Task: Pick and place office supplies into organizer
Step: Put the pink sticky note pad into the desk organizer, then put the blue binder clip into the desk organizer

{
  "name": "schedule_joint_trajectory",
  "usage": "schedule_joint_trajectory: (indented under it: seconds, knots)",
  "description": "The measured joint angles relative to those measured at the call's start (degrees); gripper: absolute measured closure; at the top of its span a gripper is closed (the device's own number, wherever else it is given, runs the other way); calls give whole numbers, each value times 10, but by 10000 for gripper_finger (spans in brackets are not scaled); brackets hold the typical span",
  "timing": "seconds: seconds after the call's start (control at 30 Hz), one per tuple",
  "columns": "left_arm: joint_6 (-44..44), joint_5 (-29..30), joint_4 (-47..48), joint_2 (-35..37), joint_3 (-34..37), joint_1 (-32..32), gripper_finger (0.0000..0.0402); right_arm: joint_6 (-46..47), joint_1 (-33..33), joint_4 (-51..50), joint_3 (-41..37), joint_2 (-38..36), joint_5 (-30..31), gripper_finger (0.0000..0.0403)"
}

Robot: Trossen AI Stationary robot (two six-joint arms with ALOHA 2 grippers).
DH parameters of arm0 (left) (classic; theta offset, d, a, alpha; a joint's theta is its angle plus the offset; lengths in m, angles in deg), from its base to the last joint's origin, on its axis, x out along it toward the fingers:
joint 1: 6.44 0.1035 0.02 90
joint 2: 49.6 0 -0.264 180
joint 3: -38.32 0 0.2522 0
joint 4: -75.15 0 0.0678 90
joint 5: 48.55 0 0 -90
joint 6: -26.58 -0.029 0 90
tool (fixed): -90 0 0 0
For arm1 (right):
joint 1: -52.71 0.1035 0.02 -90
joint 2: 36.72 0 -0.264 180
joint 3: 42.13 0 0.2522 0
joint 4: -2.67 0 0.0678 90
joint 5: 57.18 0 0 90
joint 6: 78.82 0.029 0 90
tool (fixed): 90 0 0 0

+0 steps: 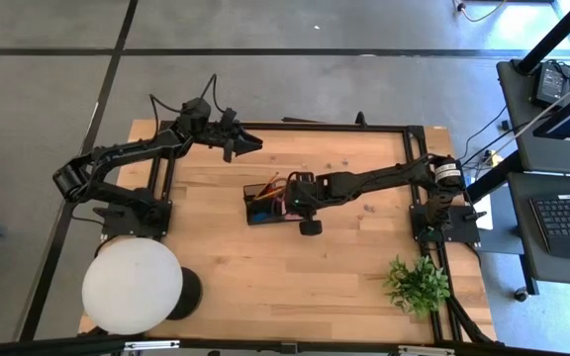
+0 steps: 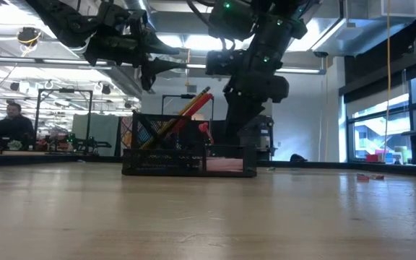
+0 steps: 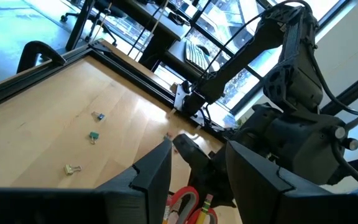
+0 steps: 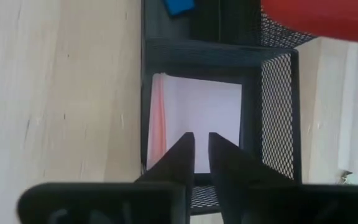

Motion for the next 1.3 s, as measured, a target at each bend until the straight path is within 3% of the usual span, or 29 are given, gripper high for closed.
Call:
schedule_joint_trajectory:
  seconds: [0.23,0.4,0.67,0.77,0.83,0.9,1.0,1.3]
  knots:
    - [0,0,0,0,0,0,255,9,0,-14,2,0,2,320]
    - [0,0,0,0,0,0,255,66,0,-108,34,0,44,306]
    - [0,-2,0,0,0,0,255,97,-17,-250,104,-8,44,304]
    - [-1,-12,1,0,0,0,255,108,-34,-292,122,-41,9,306]
    - [-19,-20,5,0,0,0,255,109,-52,-302,120,-76,-54,310]
    - [-37,-21,13,0,0,0,255,109,-69,-289,109,-120,-85,314]
    - [-48,-21,31,0,0,0,255,125,-94,-253,72,-198,-85,319]
    - [-60,-18,43,0,0,-2,255,261,-143,-189,-116,-364,-81,323]
